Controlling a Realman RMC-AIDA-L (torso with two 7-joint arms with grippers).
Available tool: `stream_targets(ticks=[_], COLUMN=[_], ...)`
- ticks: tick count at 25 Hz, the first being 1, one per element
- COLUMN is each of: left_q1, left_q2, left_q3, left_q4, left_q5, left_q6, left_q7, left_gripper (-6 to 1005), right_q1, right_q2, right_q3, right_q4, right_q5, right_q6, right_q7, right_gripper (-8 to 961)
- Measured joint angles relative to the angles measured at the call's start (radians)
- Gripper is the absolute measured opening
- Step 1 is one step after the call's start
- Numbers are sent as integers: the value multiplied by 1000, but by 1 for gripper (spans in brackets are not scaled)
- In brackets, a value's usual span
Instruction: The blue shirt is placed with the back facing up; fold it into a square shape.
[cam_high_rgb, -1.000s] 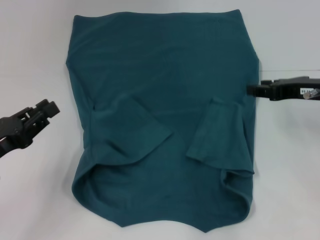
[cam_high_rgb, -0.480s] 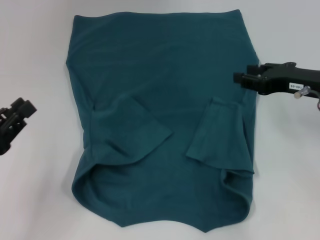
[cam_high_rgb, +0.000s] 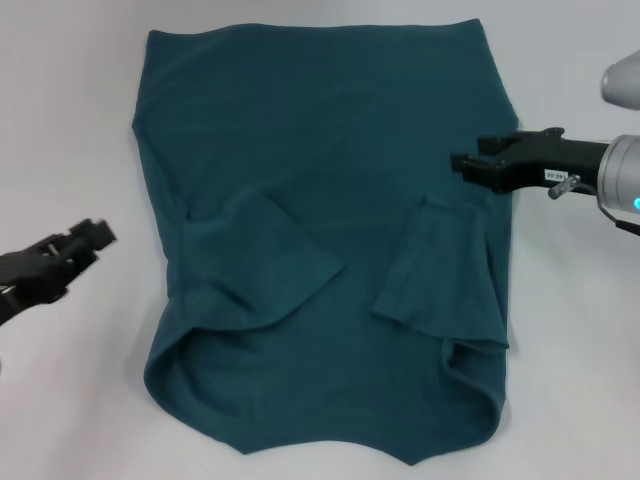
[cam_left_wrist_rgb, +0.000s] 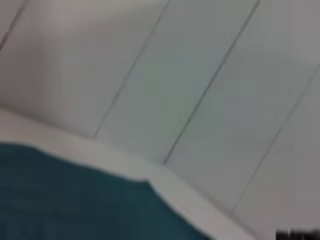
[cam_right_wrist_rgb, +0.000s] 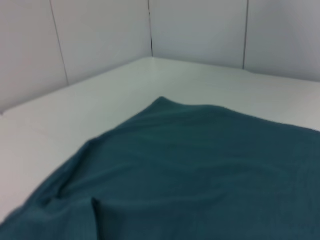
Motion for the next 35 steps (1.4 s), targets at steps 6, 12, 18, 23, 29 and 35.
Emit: stream_targets(ticks=[6, 12, 18, 23, 29, 35], left_q1=[0, -34, -96, -172, -236, -269], left_q2=[0, 6, 13, 15, 13, 14], left_q3=[155, 235, 285, 393, 439, 444], left_q4=[247, 530, 671, 702, 654, 605], left_q5=[108, 380, 614, 803, 839, 853], left_q6=[-86, -94, -29, 59, 92, 76], left_q7=[-166, -448, -735, -907, -984, -1037], left_gripper=[291, 289, 284, 279, 277, 278], right_q1=[23, 35, 63, 69, 49, 23], right_q2=[3, 7, 7, 7, 7, 7], right_q3=[-1, -2, -3, -39, -82, -83], right_q4=[14, 24, 74, 94, 100, 103], right_q5=[-27, -24, -25, -25, -24, -3], right_q6=[29, 45, 67, 100, 118, 118], right_q7=[7, 21, 27, 22, 22, -3], right_gripper=[472, 472, 473, 473, 473, 473])
